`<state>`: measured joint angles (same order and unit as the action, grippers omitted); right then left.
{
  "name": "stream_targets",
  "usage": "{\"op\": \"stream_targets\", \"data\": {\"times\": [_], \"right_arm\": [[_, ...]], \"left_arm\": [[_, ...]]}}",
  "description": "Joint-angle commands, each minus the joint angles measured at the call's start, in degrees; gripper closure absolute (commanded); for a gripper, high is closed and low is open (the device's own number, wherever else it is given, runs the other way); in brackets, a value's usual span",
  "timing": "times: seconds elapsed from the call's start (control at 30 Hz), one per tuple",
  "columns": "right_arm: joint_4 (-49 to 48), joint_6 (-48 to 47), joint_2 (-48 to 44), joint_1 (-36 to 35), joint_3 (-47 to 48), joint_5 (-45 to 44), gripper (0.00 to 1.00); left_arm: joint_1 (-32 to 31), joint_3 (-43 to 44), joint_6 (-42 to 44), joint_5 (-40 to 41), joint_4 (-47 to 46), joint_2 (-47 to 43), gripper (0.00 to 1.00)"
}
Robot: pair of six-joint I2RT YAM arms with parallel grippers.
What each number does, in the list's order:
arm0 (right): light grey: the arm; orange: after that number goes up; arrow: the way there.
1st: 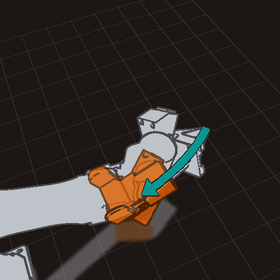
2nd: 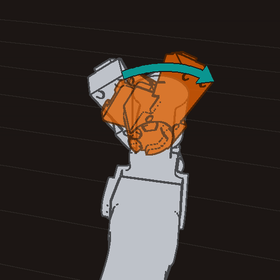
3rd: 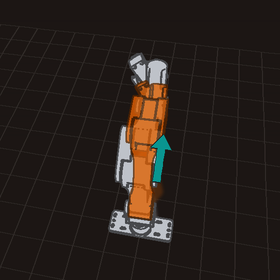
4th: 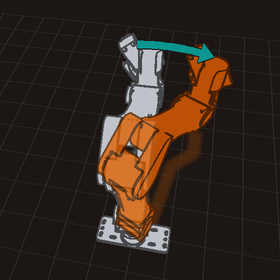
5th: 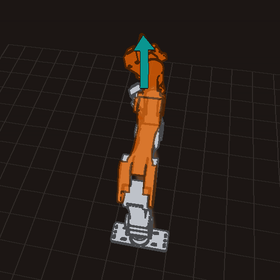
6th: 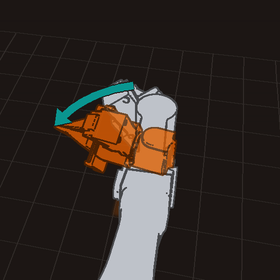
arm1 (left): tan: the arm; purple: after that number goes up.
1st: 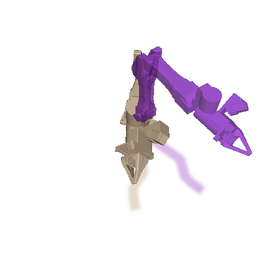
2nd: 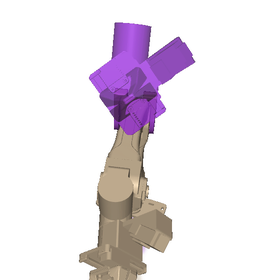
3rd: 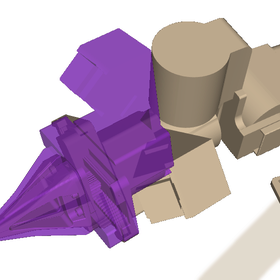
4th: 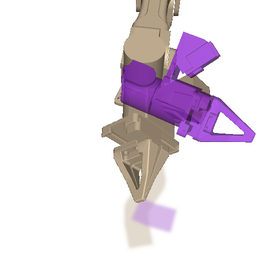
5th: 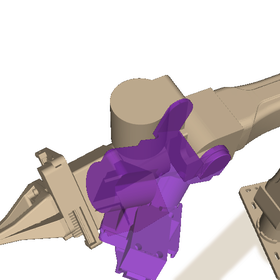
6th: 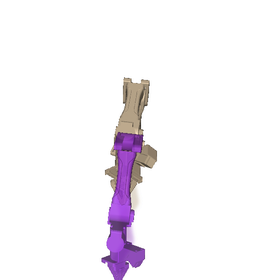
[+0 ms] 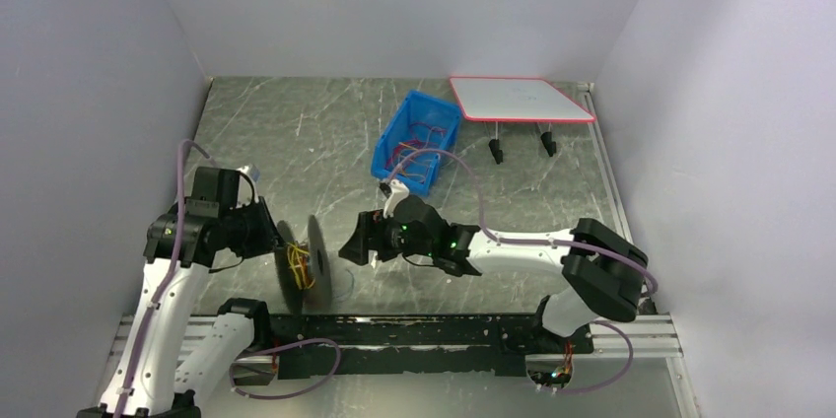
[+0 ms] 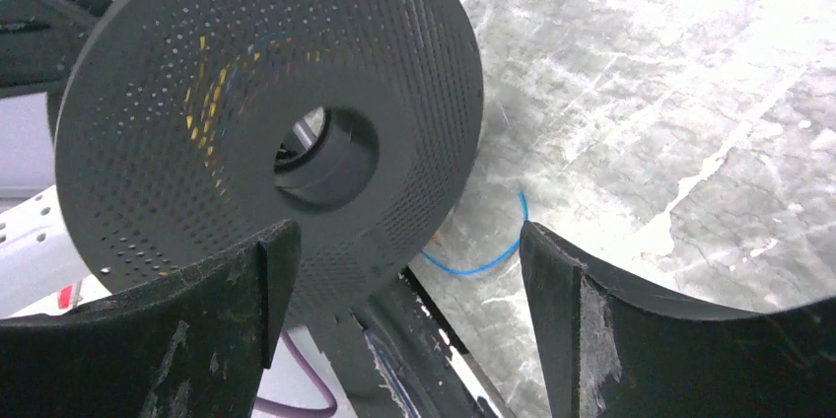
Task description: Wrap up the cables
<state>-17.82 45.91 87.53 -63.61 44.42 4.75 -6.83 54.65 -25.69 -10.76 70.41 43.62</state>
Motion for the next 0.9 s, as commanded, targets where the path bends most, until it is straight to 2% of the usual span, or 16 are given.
{"op": "stream_targets", "data": {"times": [0.0, 0.03, 0.07, 0.4, 0.87], "right_arm": [[-0.9, -0.1, -3.6, -0.2, -2.2, -2.4, 0.15], [-0.9, -0.2, -4.3, -0.1, -2.6, -2.8, 0.15], [-0.7, -0.2, -4.9, -0.2, -2.9, -3.0, 0.15], [2.4, -1.9, -11.9, -0.2, -6.1, -6.5, 0.14], [5.6, -2.8, -18.2, -0.1, -9.5, -10.2, 0.14]], "left_arm": [[0.4, 1.4, 1.1, 0.9, -2.2, 1.4, 0.85], [0.4, 1.6, 1.2, 1.3, -2.4, 1.6, 0.91], [0.4, 1.9, 1.2, 1.6, -2.9, 2.0, 0.93], [0.4, 3.8, 1.4, 4.7, -12.1, 7.2, 0.93], [0.3, 8.7, 1.6, 13.8, -27.1, 21.2, 0.93]]}}
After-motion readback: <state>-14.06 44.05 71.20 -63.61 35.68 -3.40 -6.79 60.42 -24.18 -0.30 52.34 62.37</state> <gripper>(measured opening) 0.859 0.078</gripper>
